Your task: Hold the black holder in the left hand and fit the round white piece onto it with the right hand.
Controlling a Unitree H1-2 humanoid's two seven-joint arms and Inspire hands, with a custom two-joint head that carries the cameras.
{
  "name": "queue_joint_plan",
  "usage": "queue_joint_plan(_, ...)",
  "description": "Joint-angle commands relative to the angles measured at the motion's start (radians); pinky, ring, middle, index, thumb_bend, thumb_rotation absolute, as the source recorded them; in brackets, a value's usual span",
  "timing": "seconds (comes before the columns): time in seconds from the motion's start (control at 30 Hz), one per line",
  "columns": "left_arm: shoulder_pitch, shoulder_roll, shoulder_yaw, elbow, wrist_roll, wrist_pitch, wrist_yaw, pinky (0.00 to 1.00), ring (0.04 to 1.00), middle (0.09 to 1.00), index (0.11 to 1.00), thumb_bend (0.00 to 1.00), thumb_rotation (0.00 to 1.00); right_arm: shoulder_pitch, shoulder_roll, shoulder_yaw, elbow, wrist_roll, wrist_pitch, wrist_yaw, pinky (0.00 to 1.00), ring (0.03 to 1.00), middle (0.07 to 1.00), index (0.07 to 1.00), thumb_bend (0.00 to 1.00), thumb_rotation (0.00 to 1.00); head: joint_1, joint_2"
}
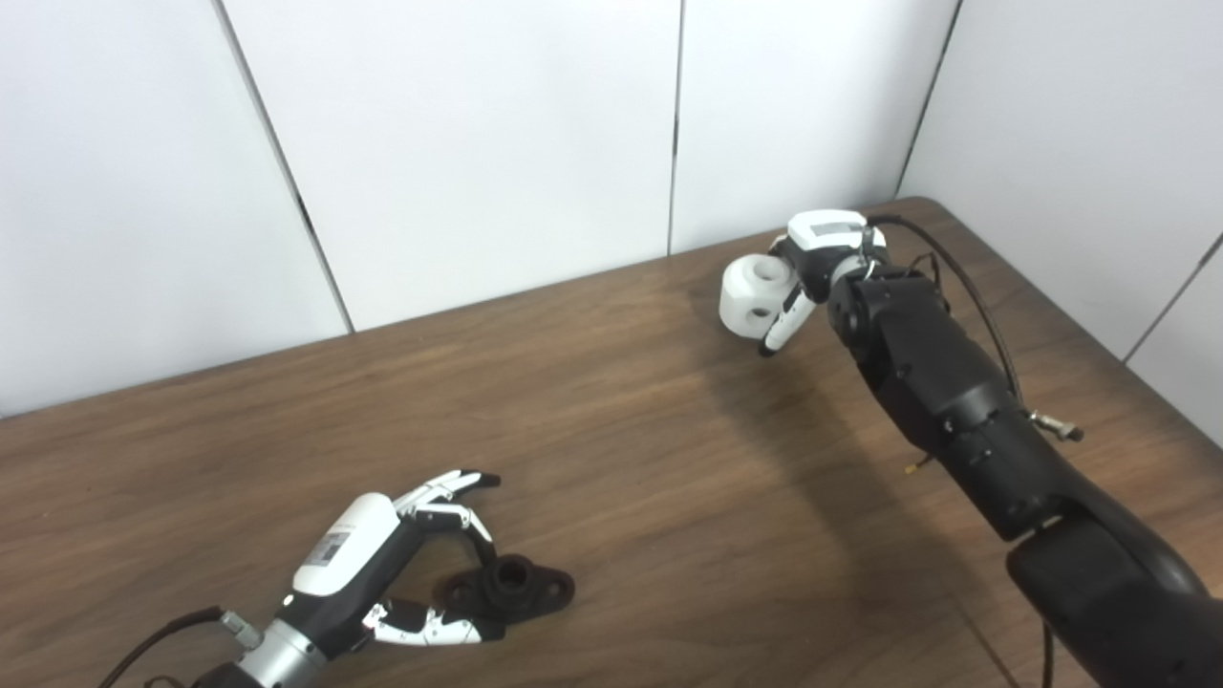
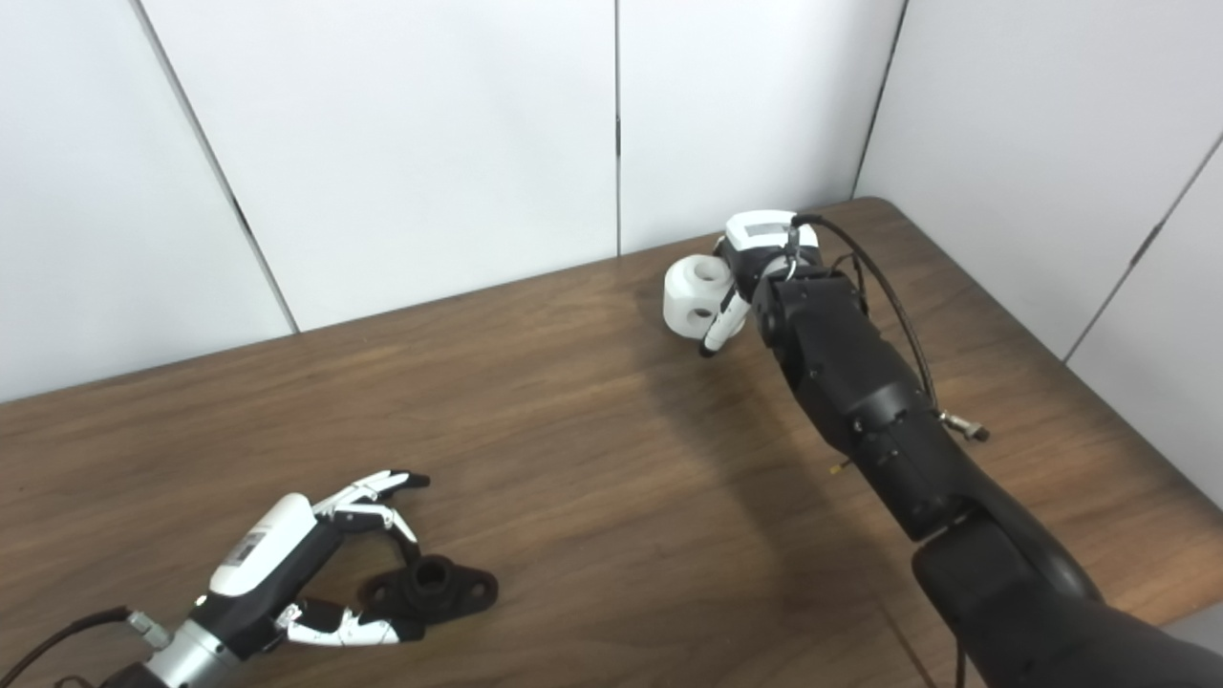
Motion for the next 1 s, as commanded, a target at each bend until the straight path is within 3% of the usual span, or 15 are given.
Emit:
queue_joint_plan(0.0, 0.057, 0.036, -0.030, 0.023, 0.030, 0.047, -0.096, 0.82, 0.922, 0.897, 0.485, 0.52, 0.05, -0.053, -0.017, -0.004, -0.013, 0.014, 0.010, -0.062, 0.95, 0.954, 0.928, 0.825, 0.91, 0.33, 0.002, 0.003)
queue_joint_plan(0.17, 0.062, 0.037, -0.028, 0.003, 0.028, 0.061, -0.105, 0.82, 0.921, 0.897, 0.485, 0.52, 0.05, -0.041, -0.017, 0.004, 0.006, 0.044, -0.013, -0.172, 0.89, 0.876, 0.850, 0.706, 0.84, 0.28, 0.005, 0.008)
queue_joint_plan(0.23, 0.064, 0.037, -0.026, -0.005, 0.026, 0.065, -0.107, 0.81, 0.919, 0.894, 0.485, 0.52, 0.05, -0.038, -0.017, 0.004, 0.014, 0.061, -0.026, -0.222, 0.90, 0.837, 0.800, 0.567, 0.64, 0.20, 0.006, 0.010)
queue_joint_plan(0.3, 0.065, 0.037, -0.026, -0.015, 0.028, 0.073, -0.114, 0.81, 0.918, 0.893, 0.485, 0.52, 0.05, -0.031, -0.016, 0.000, 0.021, 0.080, -0.046, -0.285, 0.89, 0.799, 0.754, 0.500, 0.54, 0.15, 0.008, 0.013)
queue_joint_plan(0.47, 0.066, 0.036, -0.026, -0.034, 0.035, 0.091, -0.123, 0.80, 0.912, 0.892, 0.485, 0.52, 0.05, -0.019, -0.017, 0.003, 0.018, 0.115, -0.059, -0.372, 0.91, 0.787, 0.733, 0.484, 0.52, 0.15, 0.011, 0.017)
queue_joint_plan(0.73, 0.071, 0.030, -0.027, -0.055, 0.036, 0.111, -0.130, 0.78, 0.902, 0.887, 0.485, 0.52, 0.05, -0.003, -0.019, 0.009, 0.004, 0.140, -0.055, -0.423, 0.92, 0.782, 0.723, 0.483, 0.52, 0.15, 0.044, 0.034)
queue_joint_plan(0.97, 0.078, 0.017, -0.030, -0.045, 0.047, 0.129, -0.120, 0.82, 0.918, 0.891, 0.485, 0.52, 0.05, 0.043, -0.019, -0.018, -0.157, 0.218, -0.057, -0.385, 0.88, 0.774, 0.694, 0.482, 0.52, 0.14, 0.136, 0.055)
